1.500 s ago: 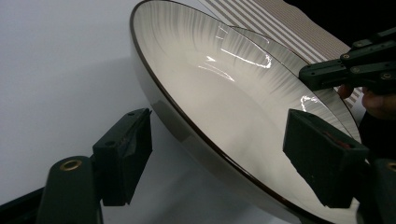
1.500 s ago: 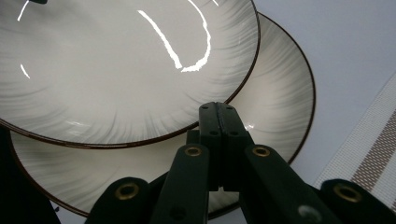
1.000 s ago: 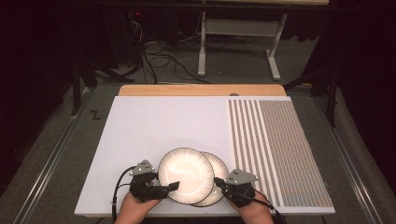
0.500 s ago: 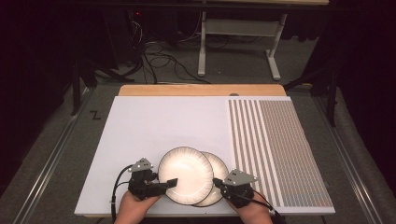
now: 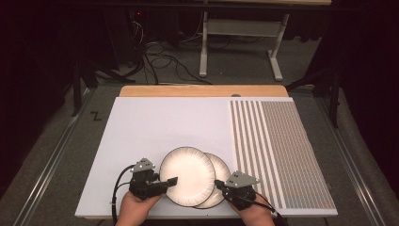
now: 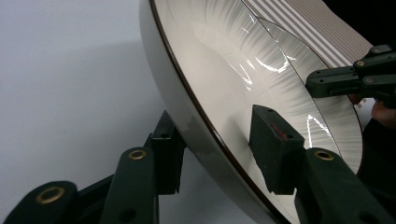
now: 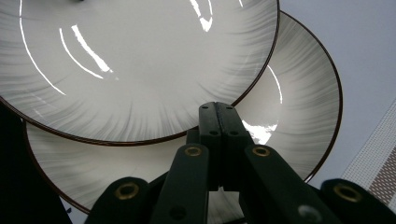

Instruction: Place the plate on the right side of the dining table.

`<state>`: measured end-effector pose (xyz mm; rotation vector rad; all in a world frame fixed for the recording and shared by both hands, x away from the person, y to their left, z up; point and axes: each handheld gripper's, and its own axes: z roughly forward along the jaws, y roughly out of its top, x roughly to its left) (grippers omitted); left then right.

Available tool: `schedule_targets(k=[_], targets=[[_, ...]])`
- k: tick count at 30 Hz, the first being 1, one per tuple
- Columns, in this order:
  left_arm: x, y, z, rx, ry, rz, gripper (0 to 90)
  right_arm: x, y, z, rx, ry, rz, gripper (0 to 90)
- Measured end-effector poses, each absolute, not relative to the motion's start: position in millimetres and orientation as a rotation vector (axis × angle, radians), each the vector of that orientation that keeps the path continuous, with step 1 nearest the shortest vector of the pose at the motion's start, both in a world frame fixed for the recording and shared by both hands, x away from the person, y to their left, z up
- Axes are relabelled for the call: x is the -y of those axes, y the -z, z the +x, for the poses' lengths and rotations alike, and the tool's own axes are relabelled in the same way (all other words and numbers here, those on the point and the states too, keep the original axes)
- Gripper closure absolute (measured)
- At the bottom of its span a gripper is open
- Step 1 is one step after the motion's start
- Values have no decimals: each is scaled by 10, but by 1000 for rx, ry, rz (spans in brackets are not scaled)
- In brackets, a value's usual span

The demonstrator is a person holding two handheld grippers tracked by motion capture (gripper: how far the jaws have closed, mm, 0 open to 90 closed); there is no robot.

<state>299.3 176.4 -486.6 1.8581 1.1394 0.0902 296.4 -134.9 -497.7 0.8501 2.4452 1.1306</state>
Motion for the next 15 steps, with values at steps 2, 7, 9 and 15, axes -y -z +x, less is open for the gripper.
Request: schedule_targets(k=[2, 7, 9, 15], targets=[[-1749, 4855, 2987, -1132, -111, 1857, 574, 1350, 4976, 2959, -2449, -1124, 849, 900], [-1714, 4830, 2977, -1114, -164, 1860, 619, 1345, 4976, 2953, -2449, -1129, 849, 900], [-1713, 4825, 2975, -1106, -172, 1857, 638, 1347, 4976, 2952, -2452, -1124, 846, 900], [-1699, 4791, 2952, -1071, -208, 1845, 688, 1350, 4975, 2946, -2458, -1125, 845, 900]])
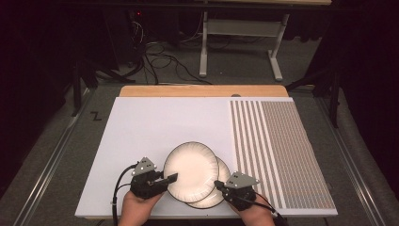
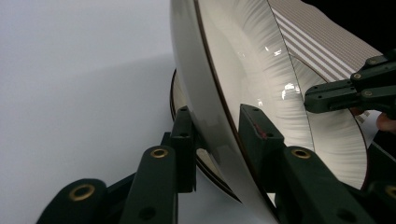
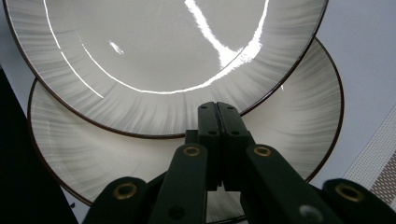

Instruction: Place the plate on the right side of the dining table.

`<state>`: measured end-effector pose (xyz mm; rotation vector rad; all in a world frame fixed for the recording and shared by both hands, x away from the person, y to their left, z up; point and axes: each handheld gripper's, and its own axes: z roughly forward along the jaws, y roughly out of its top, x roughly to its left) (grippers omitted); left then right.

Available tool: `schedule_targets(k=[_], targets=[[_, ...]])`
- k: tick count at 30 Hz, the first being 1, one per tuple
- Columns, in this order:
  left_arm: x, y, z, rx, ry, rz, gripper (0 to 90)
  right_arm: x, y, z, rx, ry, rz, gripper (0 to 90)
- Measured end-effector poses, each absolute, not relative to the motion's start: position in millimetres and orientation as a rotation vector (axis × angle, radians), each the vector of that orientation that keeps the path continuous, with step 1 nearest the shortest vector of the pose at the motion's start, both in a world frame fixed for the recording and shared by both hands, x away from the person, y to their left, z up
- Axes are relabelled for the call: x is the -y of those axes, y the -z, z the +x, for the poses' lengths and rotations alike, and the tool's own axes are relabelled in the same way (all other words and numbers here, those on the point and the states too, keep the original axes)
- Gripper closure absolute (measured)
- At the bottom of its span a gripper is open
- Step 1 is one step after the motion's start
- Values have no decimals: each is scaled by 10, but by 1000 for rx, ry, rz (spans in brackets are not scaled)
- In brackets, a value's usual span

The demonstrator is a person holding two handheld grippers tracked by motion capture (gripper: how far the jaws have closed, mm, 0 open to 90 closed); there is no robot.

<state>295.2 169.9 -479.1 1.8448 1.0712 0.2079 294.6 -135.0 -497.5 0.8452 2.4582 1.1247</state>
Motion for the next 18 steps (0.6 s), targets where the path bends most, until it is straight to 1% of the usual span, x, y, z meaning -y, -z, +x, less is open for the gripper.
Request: schedule_targets(k=[13, 18], targets=[[-1656, 4740, 2886, -963, -277, 1817, 760, 1442, 4867, 2915, -2437, -1187, 823, 850], [-1638, 4728, 2851, -919, -307, 1807, 772, 1556, 4780, 2918, -2389, -1242, 843, 791]])
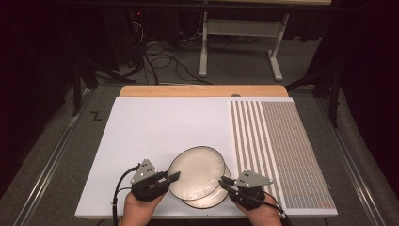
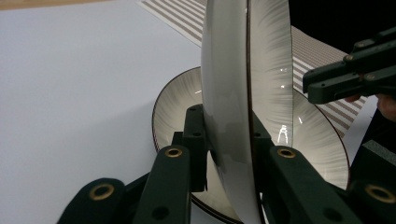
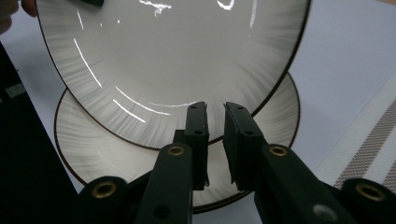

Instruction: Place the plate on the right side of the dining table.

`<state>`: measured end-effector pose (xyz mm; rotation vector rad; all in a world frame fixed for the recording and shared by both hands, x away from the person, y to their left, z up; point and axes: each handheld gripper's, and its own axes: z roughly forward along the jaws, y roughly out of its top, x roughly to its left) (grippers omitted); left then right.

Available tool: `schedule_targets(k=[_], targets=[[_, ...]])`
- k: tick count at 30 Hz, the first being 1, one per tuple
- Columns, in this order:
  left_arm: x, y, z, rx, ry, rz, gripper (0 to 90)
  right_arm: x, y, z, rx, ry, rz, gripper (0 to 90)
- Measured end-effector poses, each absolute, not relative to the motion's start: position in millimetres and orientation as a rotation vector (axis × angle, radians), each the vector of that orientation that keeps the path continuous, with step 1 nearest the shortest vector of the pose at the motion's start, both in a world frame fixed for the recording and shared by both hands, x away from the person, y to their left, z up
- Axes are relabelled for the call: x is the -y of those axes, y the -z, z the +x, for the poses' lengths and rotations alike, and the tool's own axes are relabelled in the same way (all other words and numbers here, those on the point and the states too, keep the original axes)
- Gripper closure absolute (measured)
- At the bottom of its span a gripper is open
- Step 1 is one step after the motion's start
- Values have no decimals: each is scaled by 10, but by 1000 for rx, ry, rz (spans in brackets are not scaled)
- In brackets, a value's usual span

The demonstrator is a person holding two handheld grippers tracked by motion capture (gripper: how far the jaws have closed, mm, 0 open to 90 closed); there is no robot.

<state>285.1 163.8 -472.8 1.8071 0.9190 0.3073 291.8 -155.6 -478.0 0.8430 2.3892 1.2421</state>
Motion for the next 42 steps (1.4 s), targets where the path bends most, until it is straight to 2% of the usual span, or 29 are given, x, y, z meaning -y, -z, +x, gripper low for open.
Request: schedule_targets(k=[5, 14, 22, 30, 42], targets=[[-1632, 4727, 2836, -906, -320, 1805, 775, 1704, 4662, 2924, -2334, -1294, 890, 631], [-1631, 4721, 2831, -889, -330, 1813, 774, 1934, 4529, 2900, -2235, -1352, 931, 405], [-1616, 4712, 2814, -873, -352, 1817, 774, 2069, 4483, 2818, -2203, -1359, 913, 283], [-1614, 4710, 2812, -870, -355, 1820, 773, 2117, 4495, 2794, -2132, -1355, 969, 5], [-1615, 4716, 2810, -860, -362, 1819, 772, 2110, 4528, 2830, -2134, -1381, 944, 5]])
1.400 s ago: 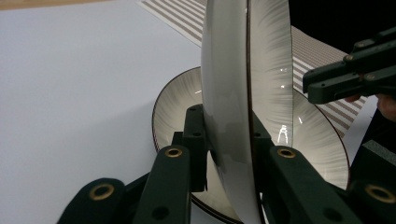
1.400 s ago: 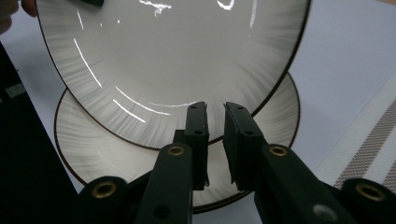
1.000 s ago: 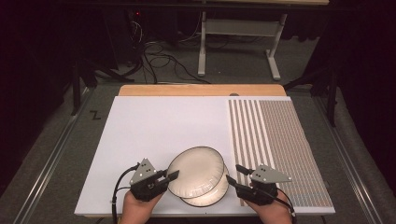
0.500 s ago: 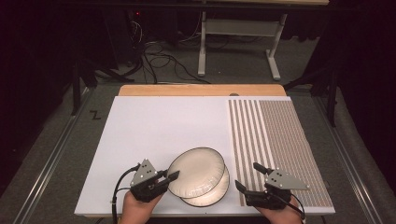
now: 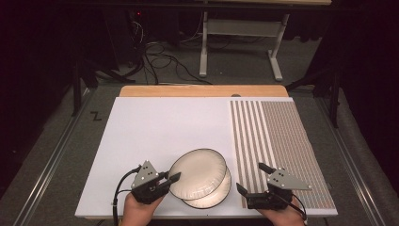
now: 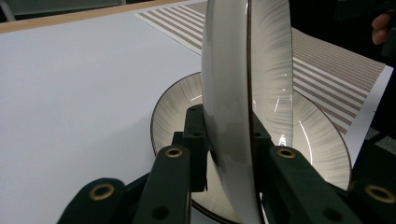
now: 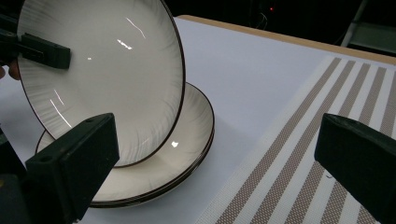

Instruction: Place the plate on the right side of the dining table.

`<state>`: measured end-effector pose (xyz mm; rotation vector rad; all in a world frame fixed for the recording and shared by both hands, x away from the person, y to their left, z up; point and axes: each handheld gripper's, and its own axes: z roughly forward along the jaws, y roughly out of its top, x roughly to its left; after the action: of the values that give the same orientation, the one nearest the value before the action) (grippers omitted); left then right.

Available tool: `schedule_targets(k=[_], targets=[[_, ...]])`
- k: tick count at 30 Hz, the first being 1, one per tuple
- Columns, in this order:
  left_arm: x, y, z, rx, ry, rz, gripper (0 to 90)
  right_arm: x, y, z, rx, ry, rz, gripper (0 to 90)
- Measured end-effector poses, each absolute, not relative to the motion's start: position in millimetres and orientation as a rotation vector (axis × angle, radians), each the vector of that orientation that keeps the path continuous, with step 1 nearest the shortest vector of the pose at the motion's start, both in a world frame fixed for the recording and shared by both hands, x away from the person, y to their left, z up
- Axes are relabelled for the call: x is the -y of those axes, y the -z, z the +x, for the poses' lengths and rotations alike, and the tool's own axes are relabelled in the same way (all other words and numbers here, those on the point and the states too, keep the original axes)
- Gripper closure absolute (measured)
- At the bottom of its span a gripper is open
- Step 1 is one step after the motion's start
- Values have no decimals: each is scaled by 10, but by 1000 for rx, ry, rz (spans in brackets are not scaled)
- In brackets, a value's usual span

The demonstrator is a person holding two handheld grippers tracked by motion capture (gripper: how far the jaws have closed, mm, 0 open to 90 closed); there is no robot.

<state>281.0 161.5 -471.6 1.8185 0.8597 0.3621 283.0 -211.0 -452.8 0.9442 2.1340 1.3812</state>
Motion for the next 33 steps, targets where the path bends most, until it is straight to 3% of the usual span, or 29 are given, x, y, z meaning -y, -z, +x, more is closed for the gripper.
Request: schedule_targets(k=[29, 31, 33], targets=[[-1619, 4724, 2811, -849, -365, 1817, 772, 1425, 4710, 3300, -2332, -1292, 959, 31], [-1619, 4729, 2809, -849, -366, 1814, 772, 1419, 4744, 3300, -2324, -1340, 967, 73], [-1618, 4728, 2807, -849, -366, 1814, 772, 1417, 4755, 3295, -2309, -1370, 980, 173]])
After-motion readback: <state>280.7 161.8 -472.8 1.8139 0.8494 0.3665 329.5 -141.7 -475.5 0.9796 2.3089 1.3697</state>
